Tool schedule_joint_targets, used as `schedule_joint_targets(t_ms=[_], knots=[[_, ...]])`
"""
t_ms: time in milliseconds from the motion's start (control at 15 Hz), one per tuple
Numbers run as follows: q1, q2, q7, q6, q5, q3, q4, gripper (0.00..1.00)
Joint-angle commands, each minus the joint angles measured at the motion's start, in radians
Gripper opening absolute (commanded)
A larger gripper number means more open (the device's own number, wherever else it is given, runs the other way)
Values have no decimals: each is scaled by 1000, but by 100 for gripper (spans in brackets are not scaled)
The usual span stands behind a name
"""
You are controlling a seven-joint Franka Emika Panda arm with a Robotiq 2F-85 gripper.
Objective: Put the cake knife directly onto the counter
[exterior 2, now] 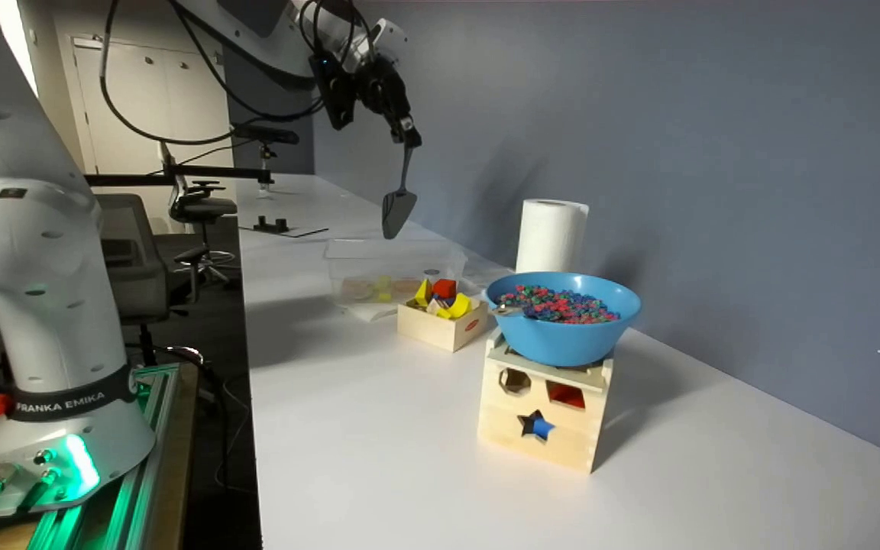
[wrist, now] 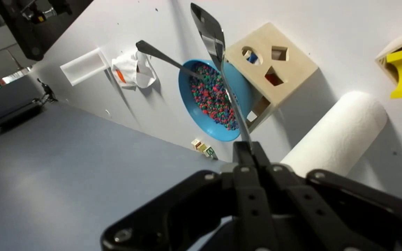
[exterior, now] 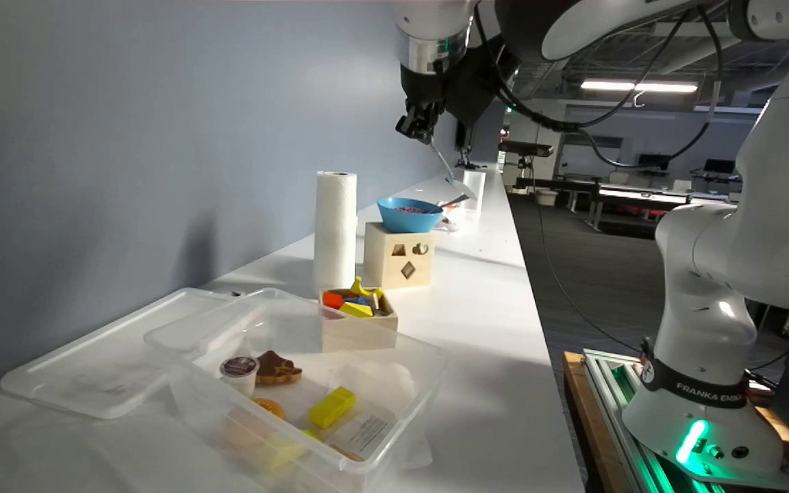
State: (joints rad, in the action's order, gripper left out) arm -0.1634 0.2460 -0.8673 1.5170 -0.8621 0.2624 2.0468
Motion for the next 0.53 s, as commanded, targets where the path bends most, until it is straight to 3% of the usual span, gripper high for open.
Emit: schedule_joint_targets(t_ms=[0,467], knots=[[7,-24,-9,101,53,-49,57,1],[62,-109,-8,396,36,-141,159,1]])
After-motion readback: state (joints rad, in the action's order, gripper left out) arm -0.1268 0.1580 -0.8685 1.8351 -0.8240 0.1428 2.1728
